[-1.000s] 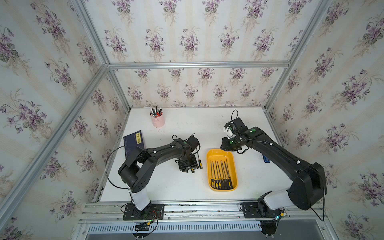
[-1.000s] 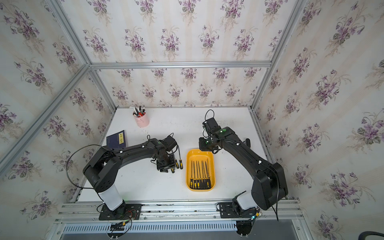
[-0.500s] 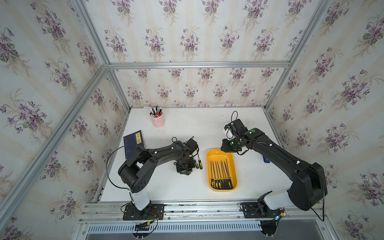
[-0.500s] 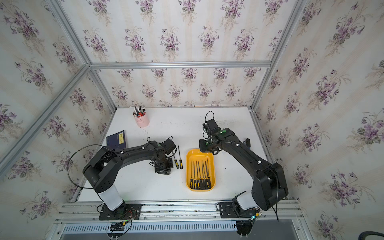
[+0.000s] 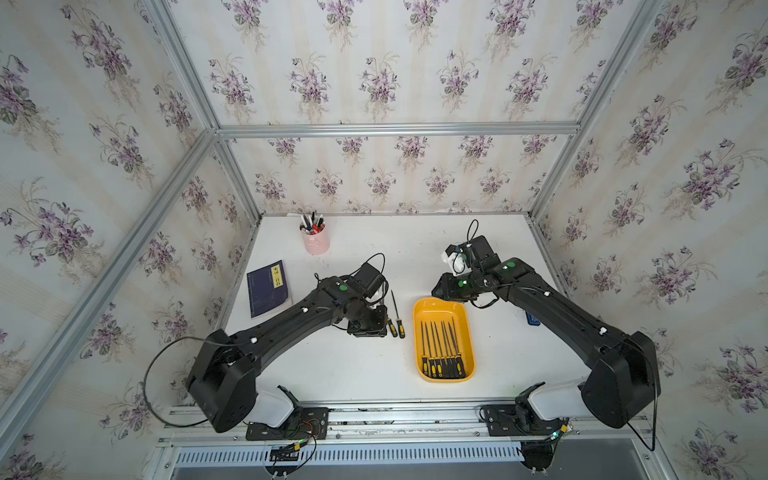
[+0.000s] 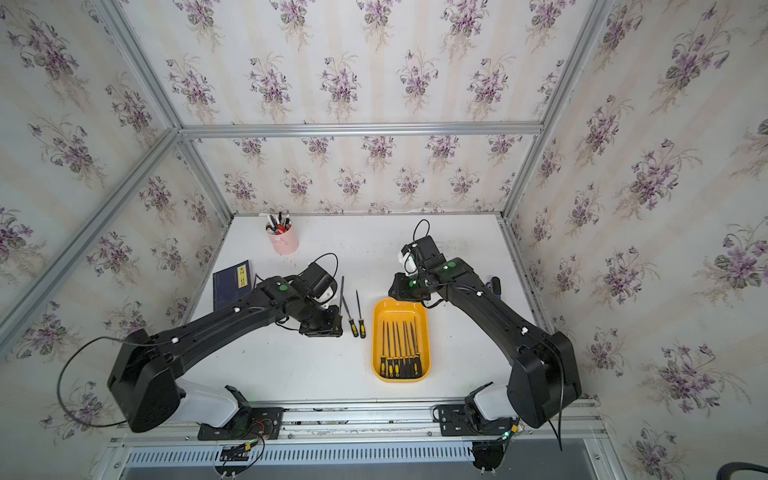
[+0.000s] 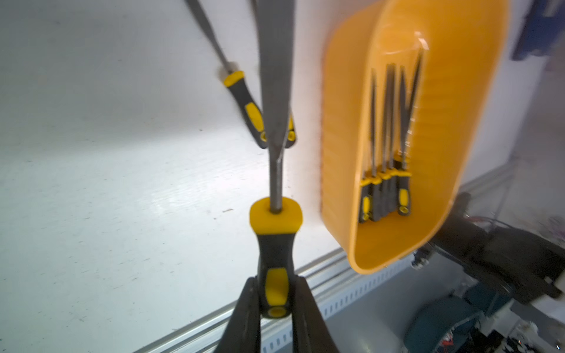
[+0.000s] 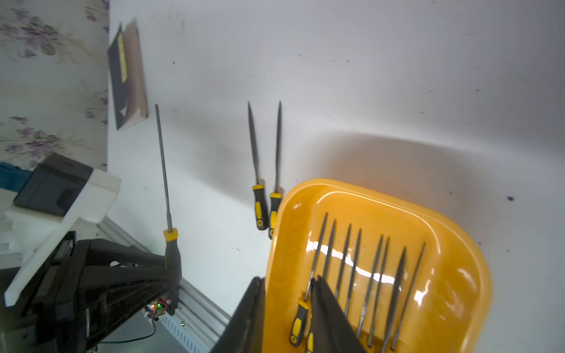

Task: Put the file tool into the storage box
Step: Pick up the file tool from the center of the board.

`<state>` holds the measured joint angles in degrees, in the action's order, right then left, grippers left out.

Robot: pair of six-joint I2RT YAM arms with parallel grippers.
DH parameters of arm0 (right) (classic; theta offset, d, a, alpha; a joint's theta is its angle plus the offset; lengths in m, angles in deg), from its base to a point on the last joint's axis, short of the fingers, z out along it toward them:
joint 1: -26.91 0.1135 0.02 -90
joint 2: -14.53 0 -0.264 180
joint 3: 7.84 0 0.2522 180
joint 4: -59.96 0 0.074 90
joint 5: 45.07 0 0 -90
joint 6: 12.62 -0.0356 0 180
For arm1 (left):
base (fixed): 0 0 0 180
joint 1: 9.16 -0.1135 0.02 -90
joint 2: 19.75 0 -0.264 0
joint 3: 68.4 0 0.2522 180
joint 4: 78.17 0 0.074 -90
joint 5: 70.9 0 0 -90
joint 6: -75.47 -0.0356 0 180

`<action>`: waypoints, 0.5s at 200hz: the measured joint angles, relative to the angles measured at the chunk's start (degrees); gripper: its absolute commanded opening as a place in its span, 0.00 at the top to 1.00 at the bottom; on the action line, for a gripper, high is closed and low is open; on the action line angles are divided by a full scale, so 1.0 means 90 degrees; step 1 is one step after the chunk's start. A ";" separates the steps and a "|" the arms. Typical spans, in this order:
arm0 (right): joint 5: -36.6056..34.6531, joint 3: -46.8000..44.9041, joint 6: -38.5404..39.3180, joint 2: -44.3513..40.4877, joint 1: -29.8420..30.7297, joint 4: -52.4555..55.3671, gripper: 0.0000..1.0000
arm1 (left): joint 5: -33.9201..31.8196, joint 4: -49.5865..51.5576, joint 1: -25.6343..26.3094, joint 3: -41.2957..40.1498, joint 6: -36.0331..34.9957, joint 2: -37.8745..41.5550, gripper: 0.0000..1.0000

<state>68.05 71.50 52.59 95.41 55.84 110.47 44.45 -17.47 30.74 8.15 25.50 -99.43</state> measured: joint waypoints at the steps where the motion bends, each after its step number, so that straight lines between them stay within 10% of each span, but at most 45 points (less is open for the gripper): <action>1: 0.0024 -0.0007 -0.0015 -0.0002 -0.0002 -0.0027 0.66 | 0.0029 0.0000 -0.0002 0.0005 -0.0015 0.0024 0.92; 100: 0.1838 -0.0690 -0.1851 -0.0272 0.0034 -0.2890 0.63 | 0.1722 -0.0396 0.0019 0.0172 -0.0282 0.0403 0.96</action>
<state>84.59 65.29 35.93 92.96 56.14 84.46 59.94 -21.03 30.92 9.70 22.96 -95.80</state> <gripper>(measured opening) 0.371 0.189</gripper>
